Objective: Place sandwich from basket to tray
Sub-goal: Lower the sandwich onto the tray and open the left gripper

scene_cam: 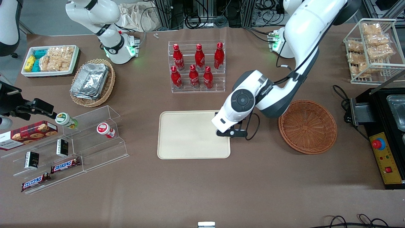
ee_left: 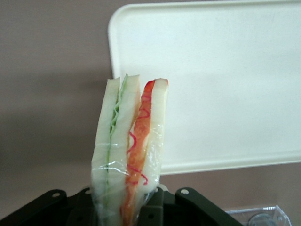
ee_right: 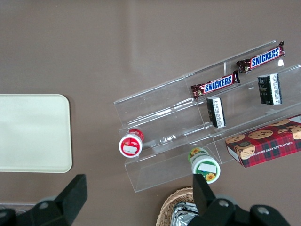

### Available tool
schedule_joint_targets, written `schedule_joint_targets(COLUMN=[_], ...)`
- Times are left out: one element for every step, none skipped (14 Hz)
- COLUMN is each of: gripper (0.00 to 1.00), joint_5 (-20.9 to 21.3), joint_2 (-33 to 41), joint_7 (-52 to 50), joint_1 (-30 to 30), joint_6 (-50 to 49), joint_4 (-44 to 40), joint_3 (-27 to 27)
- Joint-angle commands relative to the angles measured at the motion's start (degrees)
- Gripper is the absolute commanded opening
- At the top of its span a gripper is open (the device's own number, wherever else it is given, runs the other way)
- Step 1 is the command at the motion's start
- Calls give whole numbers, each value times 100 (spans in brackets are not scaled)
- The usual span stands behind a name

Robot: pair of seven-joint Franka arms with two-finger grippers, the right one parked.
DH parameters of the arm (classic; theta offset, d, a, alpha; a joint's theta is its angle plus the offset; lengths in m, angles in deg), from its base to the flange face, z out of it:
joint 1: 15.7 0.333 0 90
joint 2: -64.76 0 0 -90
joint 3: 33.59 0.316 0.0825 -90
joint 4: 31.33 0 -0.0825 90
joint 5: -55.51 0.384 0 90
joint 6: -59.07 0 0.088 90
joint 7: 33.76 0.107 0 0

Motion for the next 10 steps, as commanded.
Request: schedule_joint_targets(gripper=[0, 0, 0, 0, 0, 0, 0, 0, 0, 9], joint_5=[433, 469, 487, 531, 688, 855, 969, 1066, 1102, 1102], joint_2=[-403, -553, -693, -808, -896, -975, -1063, -1133, -1160, -1169], joint_7=[-199, -208, -286, -313, -357, -462, -541, -551, -551, -551], joint_1=[-147, -147, -147, -147, -147, -147, -147, -147, -147, -147], joint_6=[72, 316, 597, 791, 941, 1003, 1056, 1143, 1170, 1171], joint_4=[-297, -367, -403, -403, -412, -412, -420, -429, -429, -438], joint_3=[23, 23, 23, 31, 31, 40, 40, 40, 40, 40])
